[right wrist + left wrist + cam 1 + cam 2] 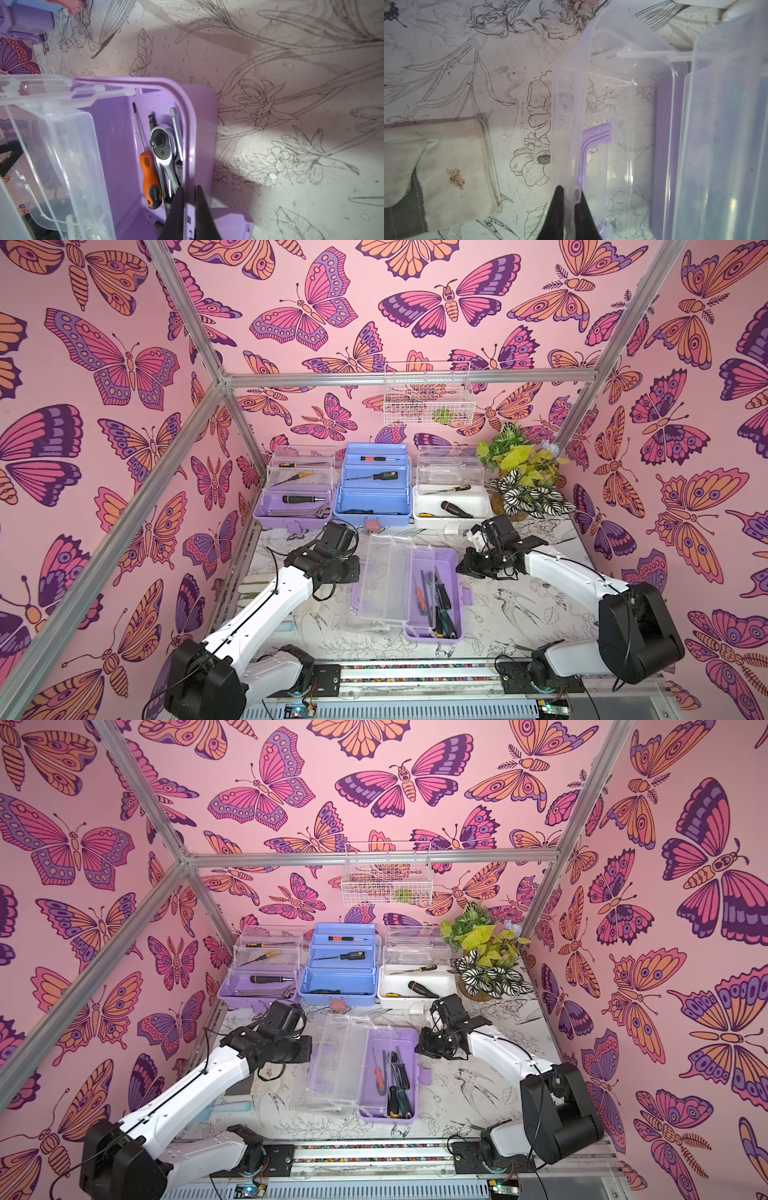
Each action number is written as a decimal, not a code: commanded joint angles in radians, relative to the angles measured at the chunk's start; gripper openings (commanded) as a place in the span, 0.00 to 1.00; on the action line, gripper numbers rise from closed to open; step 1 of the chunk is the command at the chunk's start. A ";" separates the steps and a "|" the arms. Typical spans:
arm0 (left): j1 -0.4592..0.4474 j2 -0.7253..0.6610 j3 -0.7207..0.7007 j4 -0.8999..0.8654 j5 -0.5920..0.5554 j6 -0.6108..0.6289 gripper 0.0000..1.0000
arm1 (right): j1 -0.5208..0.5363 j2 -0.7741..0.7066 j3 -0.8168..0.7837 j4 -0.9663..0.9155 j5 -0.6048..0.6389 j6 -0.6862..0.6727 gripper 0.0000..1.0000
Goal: Close toolboxes
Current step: Close the toolbox lid.
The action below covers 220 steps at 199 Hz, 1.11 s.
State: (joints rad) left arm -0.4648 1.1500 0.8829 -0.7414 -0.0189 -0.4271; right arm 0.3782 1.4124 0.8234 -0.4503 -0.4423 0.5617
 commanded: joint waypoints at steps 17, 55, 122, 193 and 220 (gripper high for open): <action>-0.047 -0.059 0.080 0.030 0.057 -0.004 0.00 | 0.067 0.042 0.029 0.057 -0.020 0.050 0.05; -0.088 -0.073 0.115 0.028 0.044 -0.019 0.00 | 0.100 0.056 0.048 0.080 0.004 0.085 0.05; -0.139 0.001 0.155 -0.034 -0.103 0.012 0.00 | 0.220 0.121 0.161 -0.015 0.171 0.117 0.00; -0.253 0.061 0.248 -0.052 -0.164 0.001 0.00 | 0.298 0.209 0.227 0.053 0.119 0.151 0.00; -0.322 0.088 0.280 -0.052 -0.133 -0.013 0.20 | 0.298 0.214 0.225 0.073 0.098 0.162 0.00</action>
State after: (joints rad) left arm -0.6891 1.2125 1.1172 -0.9245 -0.4103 -0.4305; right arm 0.6220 1.5745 1.0405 -0.5140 -0.1947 0.7109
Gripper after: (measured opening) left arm 0.110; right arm 0.110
